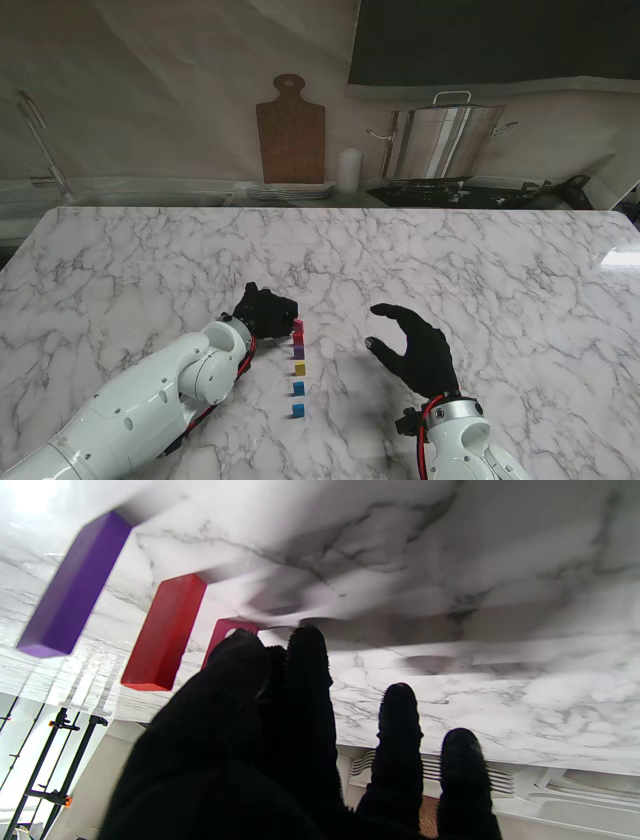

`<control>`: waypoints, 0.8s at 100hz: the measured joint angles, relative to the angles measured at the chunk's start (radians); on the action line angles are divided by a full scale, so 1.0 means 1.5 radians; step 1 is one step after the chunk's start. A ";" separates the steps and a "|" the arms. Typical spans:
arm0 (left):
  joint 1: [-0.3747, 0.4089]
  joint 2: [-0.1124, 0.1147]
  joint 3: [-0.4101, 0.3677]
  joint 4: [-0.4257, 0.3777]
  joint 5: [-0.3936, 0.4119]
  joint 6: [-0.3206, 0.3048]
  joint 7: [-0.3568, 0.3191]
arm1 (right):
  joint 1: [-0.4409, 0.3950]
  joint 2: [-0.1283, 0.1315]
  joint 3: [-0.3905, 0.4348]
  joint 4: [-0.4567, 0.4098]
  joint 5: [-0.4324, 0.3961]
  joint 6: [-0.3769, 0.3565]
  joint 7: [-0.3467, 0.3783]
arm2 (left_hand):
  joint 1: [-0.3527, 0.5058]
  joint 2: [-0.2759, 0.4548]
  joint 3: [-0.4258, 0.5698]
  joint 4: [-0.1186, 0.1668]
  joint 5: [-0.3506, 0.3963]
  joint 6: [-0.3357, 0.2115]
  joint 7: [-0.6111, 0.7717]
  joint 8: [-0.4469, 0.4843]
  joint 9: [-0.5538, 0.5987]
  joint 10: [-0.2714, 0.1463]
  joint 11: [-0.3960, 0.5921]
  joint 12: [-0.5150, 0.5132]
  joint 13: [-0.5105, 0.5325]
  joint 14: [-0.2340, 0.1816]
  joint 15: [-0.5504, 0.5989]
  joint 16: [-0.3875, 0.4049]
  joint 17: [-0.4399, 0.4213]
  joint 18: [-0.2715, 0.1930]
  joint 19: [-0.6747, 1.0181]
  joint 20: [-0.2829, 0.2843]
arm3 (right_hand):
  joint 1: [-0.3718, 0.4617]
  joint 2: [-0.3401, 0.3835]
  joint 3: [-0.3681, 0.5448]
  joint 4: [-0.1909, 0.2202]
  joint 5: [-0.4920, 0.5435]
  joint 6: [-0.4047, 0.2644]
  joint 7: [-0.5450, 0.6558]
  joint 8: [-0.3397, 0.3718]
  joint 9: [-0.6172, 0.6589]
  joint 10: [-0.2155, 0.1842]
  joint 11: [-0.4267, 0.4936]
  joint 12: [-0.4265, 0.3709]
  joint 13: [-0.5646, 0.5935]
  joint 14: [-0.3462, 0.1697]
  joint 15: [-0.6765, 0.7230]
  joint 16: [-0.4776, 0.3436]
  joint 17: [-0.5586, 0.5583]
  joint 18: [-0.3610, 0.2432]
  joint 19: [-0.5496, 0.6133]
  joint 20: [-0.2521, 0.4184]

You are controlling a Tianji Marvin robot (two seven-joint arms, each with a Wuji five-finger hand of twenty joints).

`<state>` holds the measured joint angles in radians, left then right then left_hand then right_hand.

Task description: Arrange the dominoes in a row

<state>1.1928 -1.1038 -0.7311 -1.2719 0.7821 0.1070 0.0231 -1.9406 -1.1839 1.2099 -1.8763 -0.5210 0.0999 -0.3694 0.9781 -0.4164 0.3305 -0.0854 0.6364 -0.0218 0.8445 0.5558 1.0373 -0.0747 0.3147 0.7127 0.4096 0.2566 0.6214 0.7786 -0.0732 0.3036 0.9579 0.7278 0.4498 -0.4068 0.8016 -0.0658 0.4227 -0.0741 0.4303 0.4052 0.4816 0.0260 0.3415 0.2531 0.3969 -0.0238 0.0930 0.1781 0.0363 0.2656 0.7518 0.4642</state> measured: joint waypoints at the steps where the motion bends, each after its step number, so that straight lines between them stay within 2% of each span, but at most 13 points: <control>1: 0.000 0.000 0.000 0.000 0.000 0.000 0.000 | 0.000 0.000 0.000 0.000 0.000 0.000 0.000 | 0.000 0.000 -0.002 0.000 0.000 0.000 0.001 0.000 0.000 0.000 0.002 0.000 0.000 0.000 0.000 0.000 0.000 0.000 0.000 0.000 | 0.000 0.000 0.000 0.000 0.000 0.000 0.000 0.000 0.000 0.000 0.000 0.000 0.000 0.000 0.000 0.000 0.002 0.000 0.000 0.000; 23: -0.001 0.000 0.002 0.003 0.000 0.000 0.000 | 0.000 0.000 0.000 0.000 0.000 0.000 0.000 | 0.000 0.000 -0.010 0.000 0.000 -0.020 0.050 0.032 0.000 -0.011 0.041 0.033 0.000 0.000 0.000 0.001 0.000 0.000 0.000 0.000 | 0.000 0.000 0.000 0.000 0.000 0.000 0.000 0.000 0.000 0.000 0.000 0.000 0.000 0.000 0.000 0.000 0.003 0.000 0.000 0.000; 46: -0.001 0.000 0.003 0.004 0.000 0.000 0.000 | 0.000 0.000 0.000 0.000 0.001 0.000 0.001 | 0.000 0.000 -0.010 0.000 0.000 -0.028 0.074 0.042 0.000 -0.014 0.066 0.037 0.000 0.000 0.002 0.007 0.000 0.000 0.000 0.000 | 0.000 0.000 0.000 0.000 0.000 0.000 0.000 0.000 0.000 0.000 0.000 0.000 0.000 0.000 0.000 0.000 0.003 0.000 0.000 0.000; 80: 0.001 0.002 -0.001 -0.001 0.005 0.000 -0.011 | 0.000 0.000 0.000 0.000 0.001 0.000 0.001 | 0.000 0.000 -0.010 0.000 -0.031 -0.017 0.057 0.041 -0.017 -0.016 0.065 0.041 -0.008 0.000 0.002 0.007 0.000 0.000 -0.001 0.000 | 0.000 0.000 0.000 0.000 0.000 0.000 0.000 0.000 0.000 0.000 0.000 0.000 0.000 0.000 0.000 0.000 0.003 0.000 0.000 0.000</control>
<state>1.1937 -1.1011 -0.7324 -1.2739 0.7898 0.1073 0.0068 -1.9406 -1.1839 1.2093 -1.8765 -0.5197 0.0999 -0.3675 0.9775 -0.4164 0.3147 -0.0854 0.5902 -0.0472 0.9296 0.6167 1.0118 -0.0991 0.4130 0.7737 0.3979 0.2566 0.6251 0.7891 -0.0732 0.3036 0.9569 0.7278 0.4498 -0.4068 0.8016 -0.0658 0.4227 -0.0741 0.4303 0.4051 0.4816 0.0260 0.3415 0.2531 0.3969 -0.0238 0.0931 0.1781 0.0404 0.2657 0.7518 0.4643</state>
